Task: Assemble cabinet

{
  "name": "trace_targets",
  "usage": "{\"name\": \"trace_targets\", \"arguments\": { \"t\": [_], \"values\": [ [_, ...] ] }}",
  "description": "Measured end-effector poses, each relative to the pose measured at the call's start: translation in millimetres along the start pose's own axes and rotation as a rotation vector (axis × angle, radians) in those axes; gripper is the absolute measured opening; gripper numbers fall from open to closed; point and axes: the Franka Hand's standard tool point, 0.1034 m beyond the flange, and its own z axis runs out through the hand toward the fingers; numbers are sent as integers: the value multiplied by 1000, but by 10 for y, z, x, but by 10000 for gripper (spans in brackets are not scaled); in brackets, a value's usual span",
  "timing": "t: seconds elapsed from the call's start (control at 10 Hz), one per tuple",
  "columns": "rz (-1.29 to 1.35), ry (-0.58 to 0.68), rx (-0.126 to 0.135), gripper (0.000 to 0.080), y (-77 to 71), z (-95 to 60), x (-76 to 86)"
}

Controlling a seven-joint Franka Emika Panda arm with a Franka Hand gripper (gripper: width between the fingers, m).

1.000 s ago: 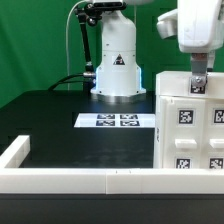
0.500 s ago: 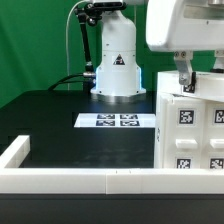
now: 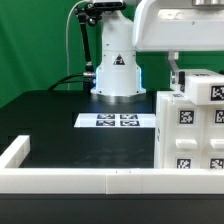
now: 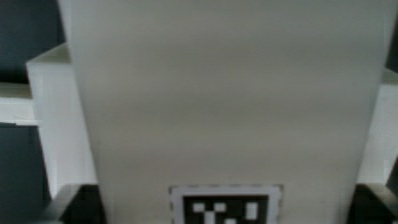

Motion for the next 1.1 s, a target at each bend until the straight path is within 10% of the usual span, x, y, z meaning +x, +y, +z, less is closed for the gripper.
{"name": "trace_targets", "arguments": {
  "t": [1.1],
  "values": [
    [1064,-6,2,561,14,-8,-59]
  ]
}}
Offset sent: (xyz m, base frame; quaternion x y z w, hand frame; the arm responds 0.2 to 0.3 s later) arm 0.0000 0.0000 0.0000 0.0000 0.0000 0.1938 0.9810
